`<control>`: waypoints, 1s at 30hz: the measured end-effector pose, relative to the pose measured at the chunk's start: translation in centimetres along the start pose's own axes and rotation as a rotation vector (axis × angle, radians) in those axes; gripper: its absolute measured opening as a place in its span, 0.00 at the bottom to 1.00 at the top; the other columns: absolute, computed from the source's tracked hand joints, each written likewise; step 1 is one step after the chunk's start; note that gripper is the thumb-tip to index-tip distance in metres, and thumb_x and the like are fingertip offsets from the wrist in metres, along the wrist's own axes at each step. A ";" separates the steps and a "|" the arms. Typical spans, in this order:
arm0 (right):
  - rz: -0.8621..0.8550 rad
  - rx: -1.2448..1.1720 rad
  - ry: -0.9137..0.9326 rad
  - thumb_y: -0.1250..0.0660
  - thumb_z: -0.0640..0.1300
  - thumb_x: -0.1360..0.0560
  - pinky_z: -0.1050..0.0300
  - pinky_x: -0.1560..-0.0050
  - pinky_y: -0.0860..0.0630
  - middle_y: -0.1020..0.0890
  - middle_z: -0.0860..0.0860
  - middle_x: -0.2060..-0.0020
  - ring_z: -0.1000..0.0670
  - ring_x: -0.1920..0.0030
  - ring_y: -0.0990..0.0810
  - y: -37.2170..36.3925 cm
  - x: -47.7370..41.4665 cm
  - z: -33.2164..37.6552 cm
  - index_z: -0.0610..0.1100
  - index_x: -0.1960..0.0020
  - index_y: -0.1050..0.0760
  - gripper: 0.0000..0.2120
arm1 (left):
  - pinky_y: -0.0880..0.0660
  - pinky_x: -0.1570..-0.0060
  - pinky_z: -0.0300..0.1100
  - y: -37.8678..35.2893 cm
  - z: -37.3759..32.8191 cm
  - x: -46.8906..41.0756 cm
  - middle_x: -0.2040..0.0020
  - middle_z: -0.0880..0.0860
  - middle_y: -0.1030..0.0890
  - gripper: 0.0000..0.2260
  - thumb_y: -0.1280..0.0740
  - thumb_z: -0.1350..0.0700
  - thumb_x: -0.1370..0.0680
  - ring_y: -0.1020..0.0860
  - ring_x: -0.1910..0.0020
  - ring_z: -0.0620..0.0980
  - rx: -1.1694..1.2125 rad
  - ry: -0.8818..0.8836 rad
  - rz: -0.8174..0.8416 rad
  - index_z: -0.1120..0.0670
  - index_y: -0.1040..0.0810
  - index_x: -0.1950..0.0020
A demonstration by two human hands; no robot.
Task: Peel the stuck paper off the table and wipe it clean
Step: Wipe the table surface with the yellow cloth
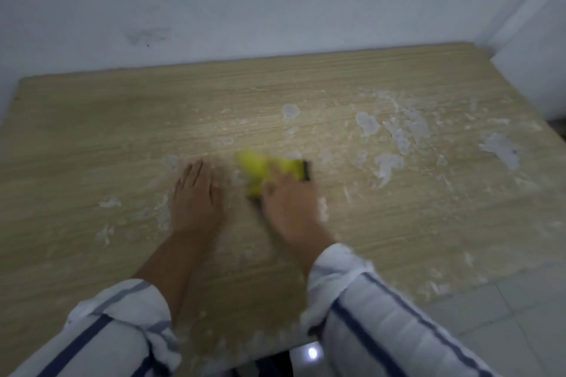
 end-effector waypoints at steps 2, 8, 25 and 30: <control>0.016 0.020 0.163 0.46 0.50 0.21 0.45 0.47 0.31 0.20 0.42 0.47 0.38 0.51 0.21 -2.7 2.5 3.2 0.47 0.31 0.34 0.20 | 0.50 0.26 0.52 0.5 0.8 0.9 0.24 0.57 0.42 0.26 0.49 0.53 0.24 0.47 0.24 0.56 -0.025 -0.008 0.041 0.58 0.41 0.25; -0.155 0.048 -0.430 0.50 0.54 0.20 0.41 0.38 0.34 0.19 0.42 0.48 0.40 0.48 0.22 1.1 3.9 -9.8 0.49 0.34 0.35 0.18 | 0.55 0.26 0.51 2.1 5.1 5.4 0.23 0.54 0.45 0.24 0.47 0.50 0.19 0.51 0.24 0.54 -0.157 0.086 0.061 0.56 0.44 0.24; -0.201 0.061 -0.535 0.47 0.54 0.21 0.46 0.49 0.29 0.20 0.39 0.50 0.38 0.52 0.22 1.5 9.0 -9.8 0.42 0.42 0.28 0.19 | 0.60 0.26 0.52 2.6 6.2 11.9 0.22 0.54 0.53 0.26 0.53 0.47 0.19 0.57 0.23 0.53 -0.197 0.113 0.097 0.56 0.53 0.23; -0.297 -0.134 -0.152 0.42 0.46 0.25 0.59 0.53 0.26 0.23 0.48 0.57 0.50 0.56 0.24 -1.2 10.2 2.3 0.40 0.46 0.26 0.13 | 0.60 0.26 0.51 2.0 6.3 11.9 0.22 0.52 0.53 0.26 0.52 0.47 0.19 0.58 0.23 0.52 -0.196 0.099 0.108 0.54 0.52 0.23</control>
Point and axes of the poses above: each hand's wrist, its own x-axis away from the middle knuckle, its own y-axis out of the back of the hand, z = x × y, the point moved 2 cm from there along -x, towards the middle knuckle
